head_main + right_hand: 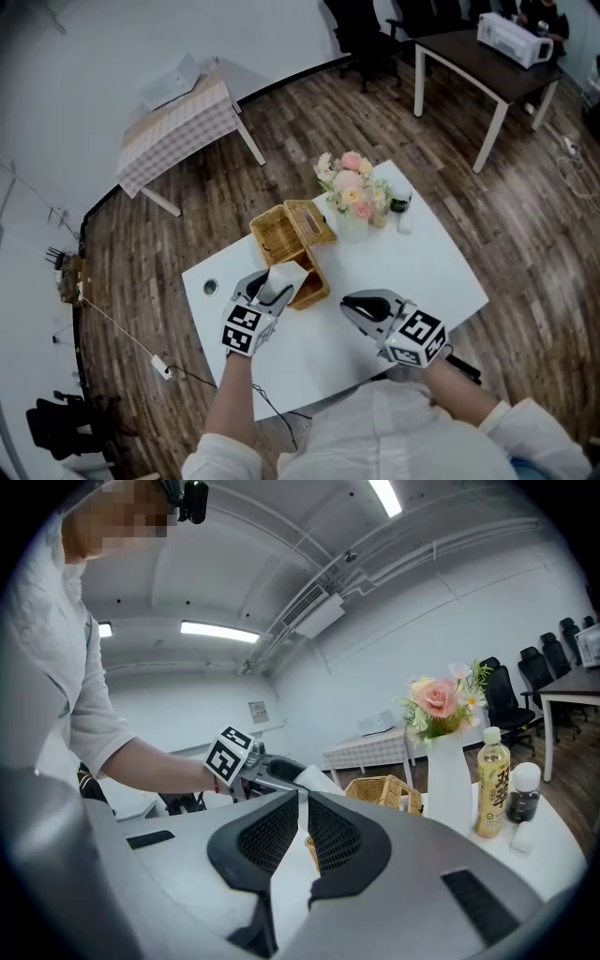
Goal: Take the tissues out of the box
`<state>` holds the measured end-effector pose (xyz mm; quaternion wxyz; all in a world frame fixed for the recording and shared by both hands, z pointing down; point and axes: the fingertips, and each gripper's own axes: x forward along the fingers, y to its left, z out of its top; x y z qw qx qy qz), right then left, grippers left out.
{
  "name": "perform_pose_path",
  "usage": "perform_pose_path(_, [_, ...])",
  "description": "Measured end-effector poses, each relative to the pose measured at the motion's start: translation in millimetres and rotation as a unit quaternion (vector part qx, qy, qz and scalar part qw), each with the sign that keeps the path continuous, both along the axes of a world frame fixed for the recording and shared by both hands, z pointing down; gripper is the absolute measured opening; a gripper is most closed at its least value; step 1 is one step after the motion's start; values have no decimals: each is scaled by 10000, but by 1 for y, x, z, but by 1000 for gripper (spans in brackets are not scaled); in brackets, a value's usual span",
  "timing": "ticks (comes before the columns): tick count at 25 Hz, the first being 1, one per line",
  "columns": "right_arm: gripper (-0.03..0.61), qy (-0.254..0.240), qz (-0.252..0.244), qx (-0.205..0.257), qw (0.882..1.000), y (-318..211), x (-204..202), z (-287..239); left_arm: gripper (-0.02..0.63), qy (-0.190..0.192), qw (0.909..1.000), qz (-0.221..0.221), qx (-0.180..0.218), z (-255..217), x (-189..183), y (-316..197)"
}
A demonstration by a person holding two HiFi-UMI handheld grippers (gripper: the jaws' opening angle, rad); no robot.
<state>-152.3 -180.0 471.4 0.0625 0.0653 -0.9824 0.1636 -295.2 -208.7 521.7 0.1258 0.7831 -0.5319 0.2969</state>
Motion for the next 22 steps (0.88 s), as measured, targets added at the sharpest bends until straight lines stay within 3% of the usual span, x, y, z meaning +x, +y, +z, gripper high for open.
perform_pose_path(6, [37, 0, -54, 11, 10000, 7, 4, 1, 235, 340, 9989, -274, 144, -5, 10, 13])
perform_pose_path(13, [37, 30, -172, 89, 9998, 15, 2, -2, 235, 1087, 9910, -660, 429, -22, 28, 24])
perform_pose_path(22, [37, 1, -272, 159, 9995, 19, 3, -6, 235, 1365, 9856, -780, 625, -26, 60, 35])
